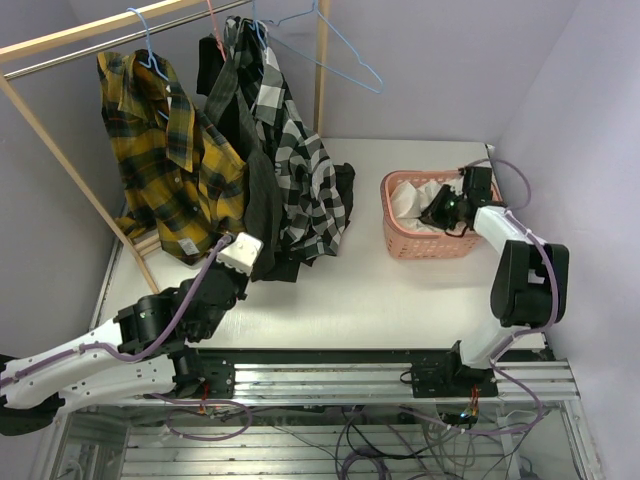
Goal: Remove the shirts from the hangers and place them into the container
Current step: Pick up the hanger from the clothesline.
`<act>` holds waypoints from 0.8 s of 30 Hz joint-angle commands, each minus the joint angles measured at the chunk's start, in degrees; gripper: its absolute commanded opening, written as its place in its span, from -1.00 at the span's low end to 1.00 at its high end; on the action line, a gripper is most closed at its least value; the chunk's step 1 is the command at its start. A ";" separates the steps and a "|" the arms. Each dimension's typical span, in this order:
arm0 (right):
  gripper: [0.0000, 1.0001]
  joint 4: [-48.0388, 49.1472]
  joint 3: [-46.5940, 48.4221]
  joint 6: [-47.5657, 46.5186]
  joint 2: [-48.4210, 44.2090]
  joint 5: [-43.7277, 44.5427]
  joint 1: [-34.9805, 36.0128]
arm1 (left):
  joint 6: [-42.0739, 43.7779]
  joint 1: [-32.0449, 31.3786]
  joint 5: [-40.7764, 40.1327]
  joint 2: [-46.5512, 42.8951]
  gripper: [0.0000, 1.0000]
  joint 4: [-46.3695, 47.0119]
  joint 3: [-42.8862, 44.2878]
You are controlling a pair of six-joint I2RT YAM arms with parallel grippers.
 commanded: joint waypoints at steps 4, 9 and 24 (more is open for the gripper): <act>-0.49 -4.52 12.16 -5.42 -13.43 0.95 1.02 | -0.35 0.29 -1.03 0.51 -0.35 1.04 0.16; -0.38 -4.48 22.03 -10.67 -19.73 5.16 10.97 | -1.32 0.29 -1.72 1.62 -0.28 -0.04 1.00; -0.09 -9.24 57.41 -22.26 0.74 8.30 36.07 | -1.09 0.42 -2.64 0.00 -0.22 0.20 0.58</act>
